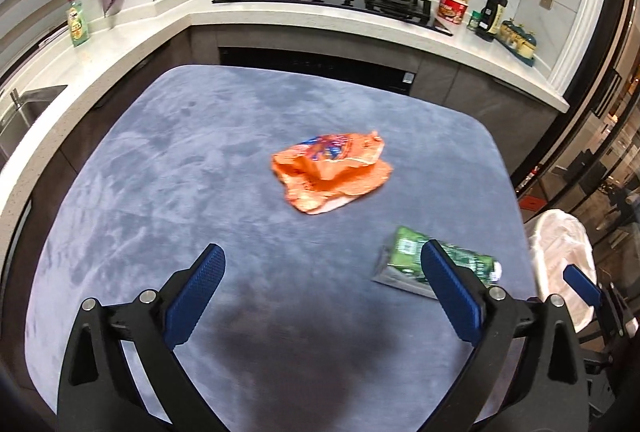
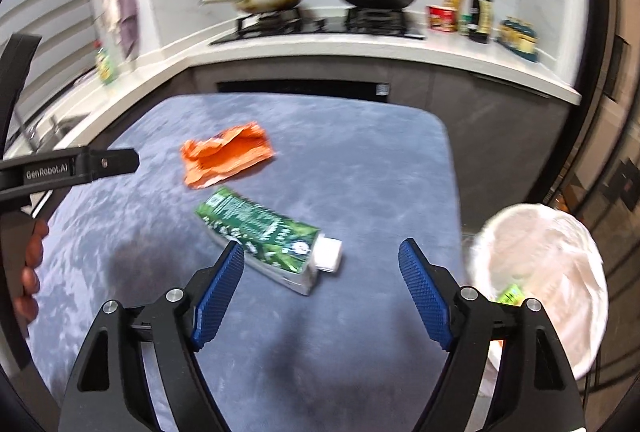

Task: Collect trash
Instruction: 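Move both open tools back toward the green milk carton on the table, then grasp the orange printed bag with the left tool while the right tool grasps the green milk carton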

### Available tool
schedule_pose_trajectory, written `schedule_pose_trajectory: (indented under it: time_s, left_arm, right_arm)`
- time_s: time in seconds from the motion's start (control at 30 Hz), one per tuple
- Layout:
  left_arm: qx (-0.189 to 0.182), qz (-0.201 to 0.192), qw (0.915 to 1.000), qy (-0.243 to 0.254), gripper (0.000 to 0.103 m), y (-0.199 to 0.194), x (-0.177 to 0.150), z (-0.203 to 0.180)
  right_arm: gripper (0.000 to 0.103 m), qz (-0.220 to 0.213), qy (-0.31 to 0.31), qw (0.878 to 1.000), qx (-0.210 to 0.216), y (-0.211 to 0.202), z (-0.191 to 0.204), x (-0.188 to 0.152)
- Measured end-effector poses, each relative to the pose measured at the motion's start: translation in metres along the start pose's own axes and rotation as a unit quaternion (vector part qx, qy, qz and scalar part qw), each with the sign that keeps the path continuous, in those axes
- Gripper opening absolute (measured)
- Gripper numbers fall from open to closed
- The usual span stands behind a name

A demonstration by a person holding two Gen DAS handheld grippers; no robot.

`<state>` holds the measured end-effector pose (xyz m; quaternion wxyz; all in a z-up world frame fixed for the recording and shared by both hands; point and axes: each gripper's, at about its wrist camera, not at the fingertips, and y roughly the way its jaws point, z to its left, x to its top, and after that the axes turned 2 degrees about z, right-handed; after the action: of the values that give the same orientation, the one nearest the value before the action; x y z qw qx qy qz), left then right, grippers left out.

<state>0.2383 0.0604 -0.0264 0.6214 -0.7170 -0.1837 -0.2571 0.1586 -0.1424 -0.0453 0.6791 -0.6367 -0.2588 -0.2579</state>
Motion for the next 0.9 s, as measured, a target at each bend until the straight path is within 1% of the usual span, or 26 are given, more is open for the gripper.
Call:
schedule_pose_trajectory:
  time_s: [0.1, 0.2, 0.3, 0.43, 0.5, 0.57, 0.63, 0.77, 0.87, 0.9]
  left_arm:
    - [0.006, 0.005, 0.9999, 0.010, 0.094, 0.008, 0.002, 0.007]
    - [0.014, 0.009, 0.9995, 0.026, 0.095, 0.019, 0.004, 0.011]
    - [0.020, 0.009, 0.9986, 0.047, 0.095, 0.032, 0.010, 0.012]
    - [0.014, 0.005, 0.9970, 0.075, 0.095, 0.050, 0.022, 0.012]
    - [0.010, 0.004, 0.9959, 0.090, 0.095, 0.058, 0.028, 0.010]
    - [0.011, 0.004, 0.9947, 0.102, 0.095, 0.069, 0.036, 0.008]
    - [0.008, 0.002, 0.9940, 0.109, 0.095, 0.077, 0.040, 0.006]
    - [-0.004, 0.006, 0.9922, 0.124, 0.095, 0.102, 0.051, -0.001]
    - [-0.017, 0.009, 0.9899, 0.141, 0.095, 0.120, 0.056, -0.009]
    - [-0.019, 0.011, 0.9890, 0.146, 0.094, 0.125, 0.057, -0.011]
  right_arm:
    - [0.076, 0.015, -0.024, 0.999, 0.017, 0.015, 0.008, 0.005]
    - [0.076, 0.032, -0.060, 0.997, 0.029, 0.033, 0.020, 0.009]
    - [0.076, 0.045, -0.082, 0.995, 0.046, 0.048, 0.026, 0.012]
    - [0.077, 0.056, -0.106, 0.991, 0.062, 0.067, 0.029, 0.021]
    - [0.077, 0.070, -0.115, 0.988, 0.075, 0.079, 0.029, 0.025]
    - [0.078, 0.082, -0.120, 0.986, 0.080, 0.088, 0.029, 0.027]
    - [0.081, 0.090, -0.123, 0.984, 0.096, 0.098, 0.030, 0.027]
    - [0.081, 0.105, -0.109, 0.981, 0.123, 0.110, 0.030, 0.027]
    - [0.077, 0.113, -0.096, 0.980, 0.130, 0.117, 0.031, 0.023]
    - [0.073, 0.111, -0.088, 0.981, 0.135, 0.117, 0.030, 0.021]
